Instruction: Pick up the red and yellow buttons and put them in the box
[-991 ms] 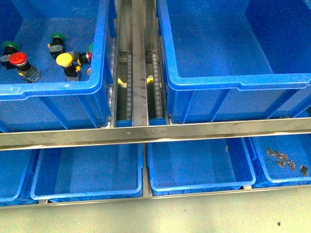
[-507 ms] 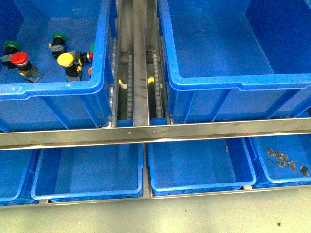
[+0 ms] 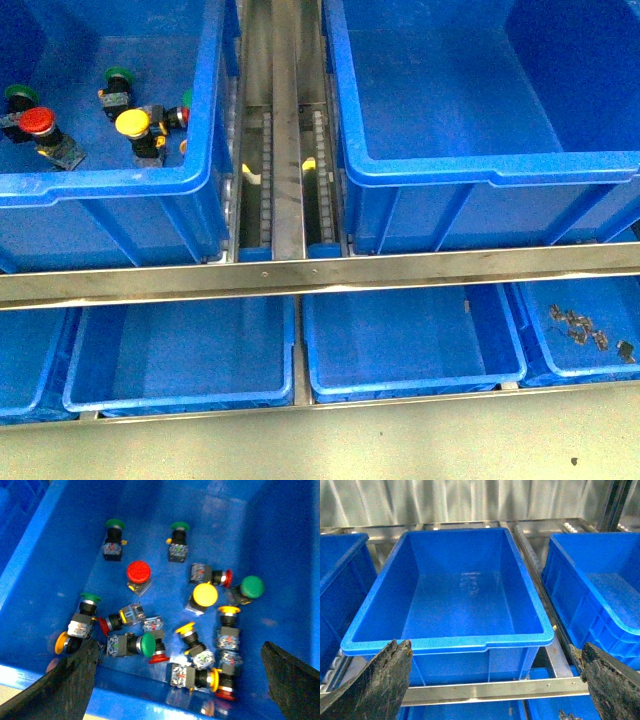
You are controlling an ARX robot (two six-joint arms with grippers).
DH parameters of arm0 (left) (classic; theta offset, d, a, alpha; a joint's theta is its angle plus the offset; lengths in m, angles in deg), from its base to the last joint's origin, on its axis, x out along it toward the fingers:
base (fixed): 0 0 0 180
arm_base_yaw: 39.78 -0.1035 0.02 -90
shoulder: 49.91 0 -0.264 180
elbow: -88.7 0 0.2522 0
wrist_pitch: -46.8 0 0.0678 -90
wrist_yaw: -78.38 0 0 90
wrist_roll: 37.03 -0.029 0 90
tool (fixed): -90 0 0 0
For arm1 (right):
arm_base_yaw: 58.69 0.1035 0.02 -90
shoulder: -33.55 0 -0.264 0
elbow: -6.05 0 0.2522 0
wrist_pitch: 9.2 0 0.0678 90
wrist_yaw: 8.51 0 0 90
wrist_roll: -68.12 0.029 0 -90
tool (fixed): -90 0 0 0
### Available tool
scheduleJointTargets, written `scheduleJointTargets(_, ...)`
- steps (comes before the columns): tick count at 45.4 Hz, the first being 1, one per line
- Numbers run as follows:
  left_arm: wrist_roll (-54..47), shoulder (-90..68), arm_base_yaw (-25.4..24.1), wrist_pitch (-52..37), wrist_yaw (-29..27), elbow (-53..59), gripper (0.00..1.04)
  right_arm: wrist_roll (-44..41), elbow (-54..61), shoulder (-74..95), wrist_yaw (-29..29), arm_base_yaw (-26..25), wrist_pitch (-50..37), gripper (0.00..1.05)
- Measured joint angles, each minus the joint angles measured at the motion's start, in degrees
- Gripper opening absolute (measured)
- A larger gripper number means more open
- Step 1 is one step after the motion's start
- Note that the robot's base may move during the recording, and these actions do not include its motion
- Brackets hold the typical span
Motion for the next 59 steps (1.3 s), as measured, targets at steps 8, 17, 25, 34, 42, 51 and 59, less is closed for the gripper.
scheduleJointTargets(8, -1.1, -14.1, -1.2, -1.6, -1.7, -9.3, 0.97, 0.0, 0.0, 0.0, 0.0, 0.0, 0.0, 0.99)
scheduleJointTargets(17, -3.2, -25.3, -3.1, -2.6, -1.7, -18.0, 0.97, 0.0, 0.0, 0.0, 0.0, 0.0, 0.0, 0.99)
scheduleJointTargets(25, -3.8, -30.3, -4.9, -2.4, -2.3, -23.0, 0.97, 0.0, 0.0, 0.0, 0.0, 0.0, 0.0, 0.99)
scheduleJointTargets(34, -3.9, -35.4, -6.1, -1.6, -2.2, -28.2, 0.97, 0.0, 0.0, 0.0, 0.0, 0.0, 0.0, 0.99)
scheduleJointTargets(42, -3.4, -39.5, -6.2, 0.0, -1.8, -31.7, 0.97, 0.0, 0.0, 0.0, 0.0, 0.0, 0.0, 0.99)
scheduleJointTargets(51, -2.9, -43.5, -6.4, 0.7, -1.7, -35.7, 0.97, 0.0, 0.0, 0.0, 0.0, 0.0, 0.0, 0.99)
scheduleJointTargets(59, -3.1, -47.0, -7.1, 1.8, -1.6, -39.3, 0.97, 0.0, 0.0, 0.0, 0.0, 0.0, 0.0, 0.99)
